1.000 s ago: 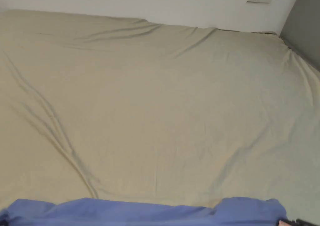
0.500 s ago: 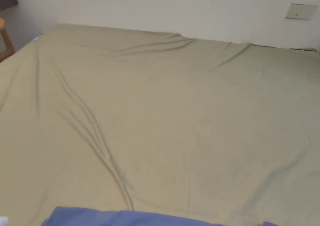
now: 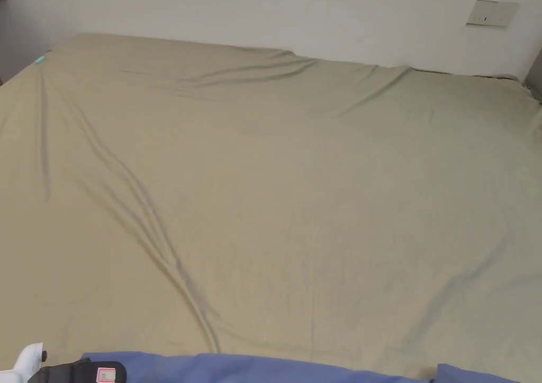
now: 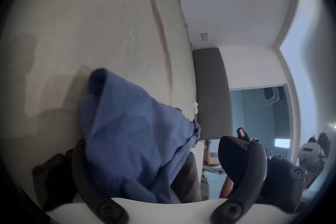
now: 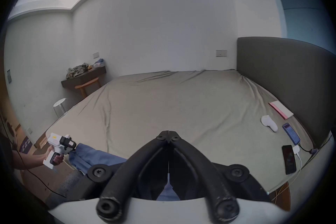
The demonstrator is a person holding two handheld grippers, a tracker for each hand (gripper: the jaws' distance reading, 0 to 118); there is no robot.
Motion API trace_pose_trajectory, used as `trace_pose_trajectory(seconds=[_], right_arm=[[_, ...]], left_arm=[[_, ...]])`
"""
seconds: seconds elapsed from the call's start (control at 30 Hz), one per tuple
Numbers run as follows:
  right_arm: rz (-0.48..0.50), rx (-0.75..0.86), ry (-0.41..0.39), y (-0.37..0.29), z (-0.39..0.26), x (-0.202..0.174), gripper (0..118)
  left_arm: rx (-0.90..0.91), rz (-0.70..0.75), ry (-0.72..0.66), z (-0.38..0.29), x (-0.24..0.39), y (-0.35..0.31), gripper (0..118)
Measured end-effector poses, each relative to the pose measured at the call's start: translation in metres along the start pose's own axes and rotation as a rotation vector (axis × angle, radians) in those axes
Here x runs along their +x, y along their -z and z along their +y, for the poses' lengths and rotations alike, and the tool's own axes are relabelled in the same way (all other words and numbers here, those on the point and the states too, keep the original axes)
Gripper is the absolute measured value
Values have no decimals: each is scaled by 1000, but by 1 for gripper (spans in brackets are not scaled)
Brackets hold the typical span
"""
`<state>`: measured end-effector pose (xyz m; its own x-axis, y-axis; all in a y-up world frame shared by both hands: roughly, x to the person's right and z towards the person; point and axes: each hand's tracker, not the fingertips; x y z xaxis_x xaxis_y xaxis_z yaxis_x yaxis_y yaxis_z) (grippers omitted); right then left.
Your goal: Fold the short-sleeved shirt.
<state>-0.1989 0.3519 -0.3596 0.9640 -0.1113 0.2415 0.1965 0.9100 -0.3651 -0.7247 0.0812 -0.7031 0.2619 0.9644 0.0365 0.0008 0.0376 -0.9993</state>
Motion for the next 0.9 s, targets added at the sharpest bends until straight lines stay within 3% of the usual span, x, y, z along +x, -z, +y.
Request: trace_pose_trajectory(seconds=[0.03,0.07,0.1,0.13,0.17,0.27,0.4,0.6,0.8,0.9], right_arm=[[2,-8,-1,4,-1,-4,0],[19,-17,6,8,0,-6,0],[40,-23,19,11,-2,-8,0],[47,-23,26,12,-3,-12,0],[51,-25,28,14,-3,-15,0],[60,-36,28,18,-6,-22,0],[70,-37,54,23,-9,-36,0],[91,-51,12,35,-9,-54,0],[101,-41,9,28,-5,-48,0],[86,-30,22,19,-5,-38,0]], left_arm=[[4,0,10,1,2,4,107],[1,11,22,1,4,6,90],[-33,41,43,2,5,9,58],[-72,159,75,2,5,15,12],[-113,259,124,-6,10,22,10],[-57,82,42,-6,2,7,10],[54,106,67,3,-1,-41,9],[95,173,142,8,13,-84,9],[206,384,137,28,43,-143,9],[178,515,234,31,87,-149,9]])
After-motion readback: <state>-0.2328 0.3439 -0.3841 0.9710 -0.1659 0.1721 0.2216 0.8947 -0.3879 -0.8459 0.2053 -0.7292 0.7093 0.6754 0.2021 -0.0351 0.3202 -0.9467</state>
